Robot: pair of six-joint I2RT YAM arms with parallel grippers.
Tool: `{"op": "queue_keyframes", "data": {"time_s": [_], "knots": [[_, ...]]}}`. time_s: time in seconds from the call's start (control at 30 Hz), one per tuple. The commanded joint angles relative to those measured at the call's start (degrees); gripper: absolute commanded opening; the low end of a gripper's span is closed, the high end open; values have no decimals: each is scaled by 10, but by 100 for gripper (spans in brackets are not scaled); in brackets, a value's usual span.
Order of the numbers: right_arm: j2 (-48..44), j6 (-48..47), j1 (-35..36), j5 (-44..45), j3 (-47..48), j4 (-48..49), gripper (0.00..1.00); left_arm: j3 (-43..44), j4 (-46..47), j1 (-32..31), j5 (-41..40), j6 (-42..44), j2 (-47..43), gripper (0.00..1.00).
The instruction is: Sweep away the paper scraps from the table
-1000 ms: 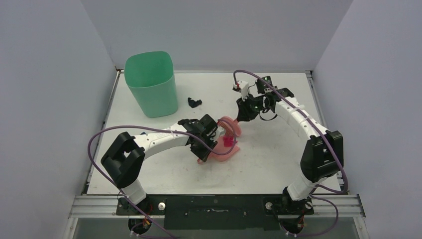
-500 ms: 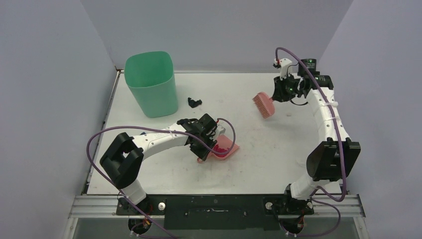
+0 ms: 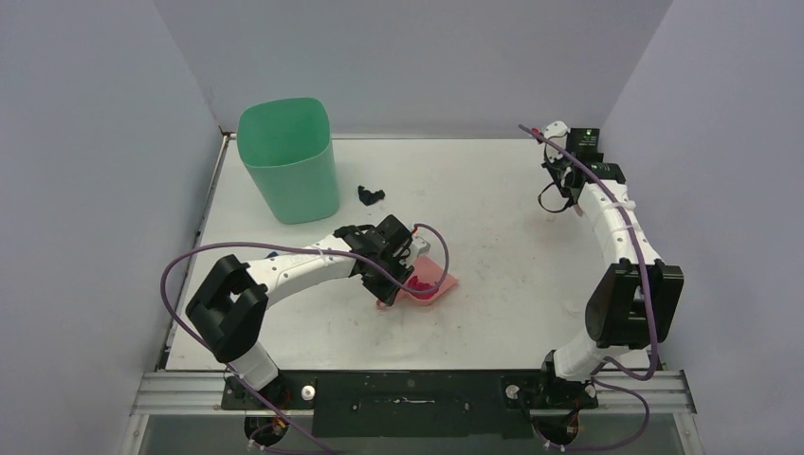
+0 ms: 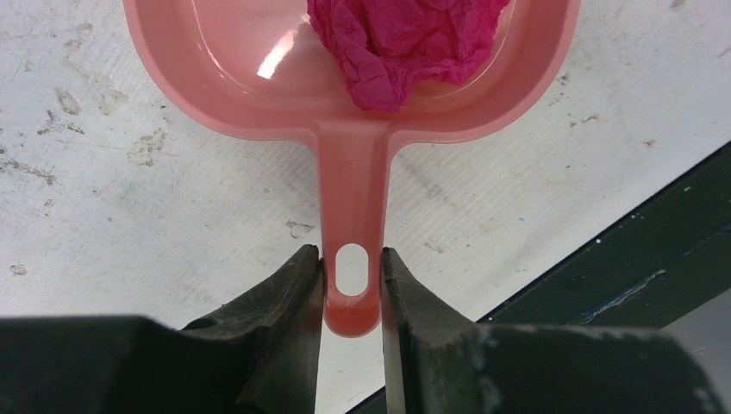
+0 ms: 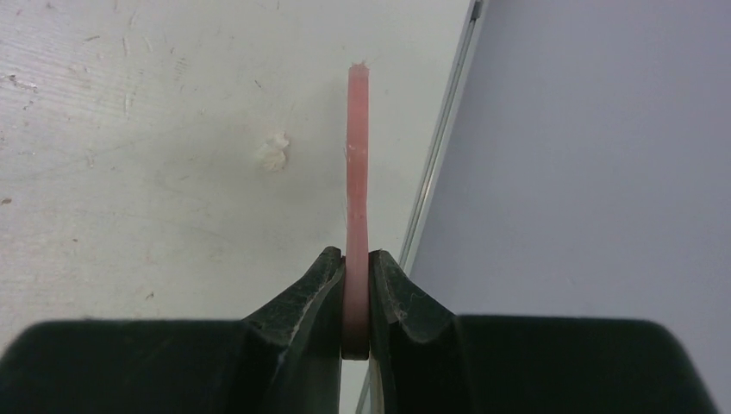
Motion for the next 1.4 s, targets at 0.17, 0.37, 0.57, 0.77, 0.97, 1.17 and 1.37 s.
{"op": "queue_keyframes", "data": {"time_s": [0.17,0.37,0.57,0.77,0.97,1.17,1.37], "knots": [[4,81,5,-110,-42,-13,5,10,3,-3,33,28,-42,0],[-48,117,53,-221,-71,-79,5,4,-2,-4,34,35,-36,0],[-102,150,149,-338,-105,-127,5,8,-13,-16,25,34,-9,0],[-127,166,151,-518,-117,-154,5,16,-11,-19,26,27,7,0],[-132,153,134,-570,-88,-185,5,16,-2,-18,-13,25,4,0],[-94,81,69,-597,14,-275,5,11,14,-18,-55,17,-12,13],[-73,122,54,-447,59,-215,5,-1,19,-24,-72,12,-30,34]]}}
